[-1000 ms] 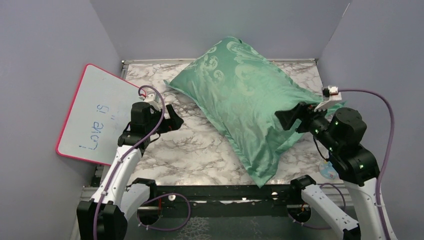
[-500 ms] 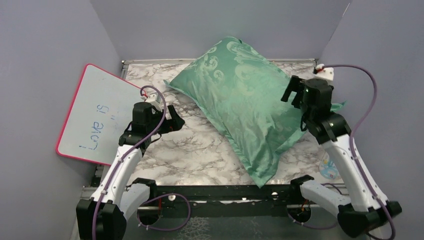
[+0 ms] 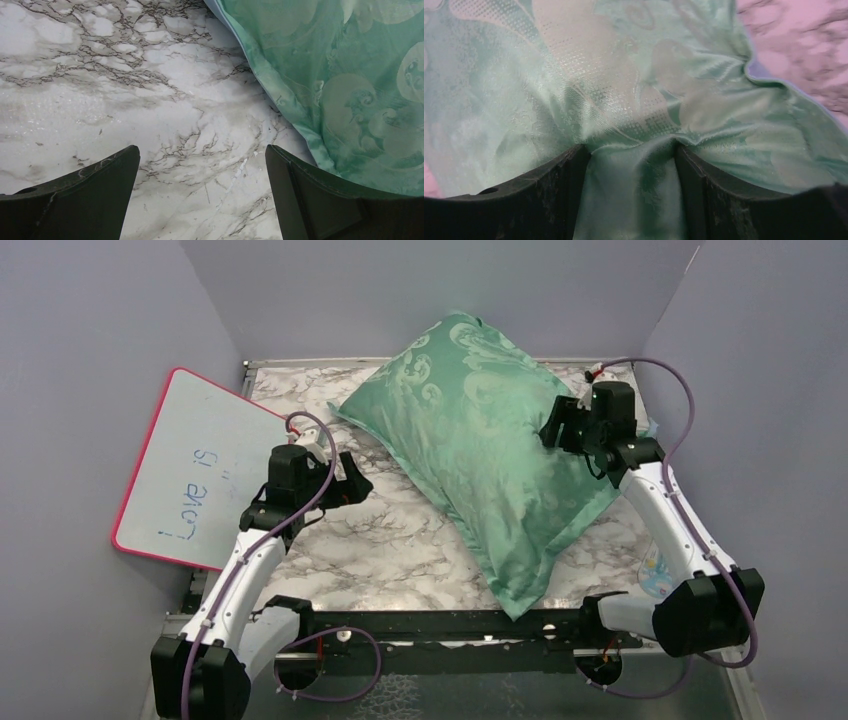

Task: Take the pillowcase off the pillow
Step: Move the pillow to the center of the board.

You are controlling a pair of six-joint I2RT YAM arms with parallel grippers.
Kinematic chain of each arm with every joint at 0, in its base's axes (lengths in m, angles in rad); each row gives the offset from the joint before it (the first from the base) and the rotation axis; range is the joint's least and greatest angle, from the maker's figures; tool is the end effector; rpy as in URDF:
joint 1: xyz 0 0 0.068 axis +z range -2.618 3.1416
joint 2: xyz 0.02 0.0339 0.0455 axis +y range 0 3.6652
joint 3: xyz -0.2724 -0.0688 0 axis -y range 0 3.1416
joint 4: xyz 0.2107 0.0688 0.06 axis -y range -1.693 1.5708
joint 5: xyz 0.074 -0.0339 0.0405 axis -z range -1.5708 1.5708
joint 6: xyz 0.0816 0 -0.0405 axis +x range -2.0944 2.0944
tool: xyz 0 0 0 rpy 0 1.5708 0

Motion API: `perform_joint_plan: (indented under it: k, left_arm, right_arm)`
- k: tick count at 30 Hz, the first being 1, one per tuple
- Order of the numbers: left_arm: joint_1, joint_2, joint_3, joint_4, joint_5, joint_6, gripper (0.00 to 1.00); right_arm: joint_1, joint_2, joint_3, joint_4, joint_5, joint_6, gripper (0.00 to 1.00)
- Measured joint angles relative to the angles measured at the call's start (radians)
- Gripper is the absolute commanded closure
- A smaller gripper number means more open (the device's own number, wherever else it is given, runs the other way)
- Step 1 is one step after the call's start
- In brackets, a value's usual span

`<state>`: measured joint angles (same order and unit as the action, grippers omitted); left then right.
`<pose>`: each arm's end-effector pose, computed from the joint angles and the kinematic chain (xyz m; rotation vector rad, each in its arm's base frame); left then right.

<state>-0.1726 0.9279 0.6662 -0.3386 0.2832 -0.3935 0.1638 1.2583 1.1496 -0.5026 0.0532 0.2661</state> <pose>0.1945 -0.0571 0.2489 -0.0784 2.2114 -0.6270 0.2765 0.0413 0.3203 0.1420 2.1825 0.1859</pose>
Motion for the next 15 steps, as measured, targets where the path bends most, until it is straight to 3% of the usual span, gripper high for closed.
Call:
perform_joint_plan:
  k: [2, 6, 12, 15]
  left_arm:
    - [0.000, 0.000, 0.000, 0.000, 0.000, 0.002, 0.01]
    - [0.000, 0.000, -0.003, 0.015, 0.029, 0.001, 0.01]
    - [-0.019, 0.008, -0.037, 0.157, 0.192, -0.066, 0.01]
    - [-0.099, 0.038, -0.030, 0.206, 0.217, -0.100, 0.01]
  right_arm:
    - [-0.001, -0.015, -0.054, 0.044, -0.096, 0.002, 0.50]
    - [0.003, -0.127, -0.200, 0.135, -0.265, 0.014, 0.57]
    - [0.076, -0.304, -0.370, 0.197, -0.458, 0.056, 0.56]
    - [0.111, -0.351, -0.452, 0.234, -0.520, 0.101, 0.56]
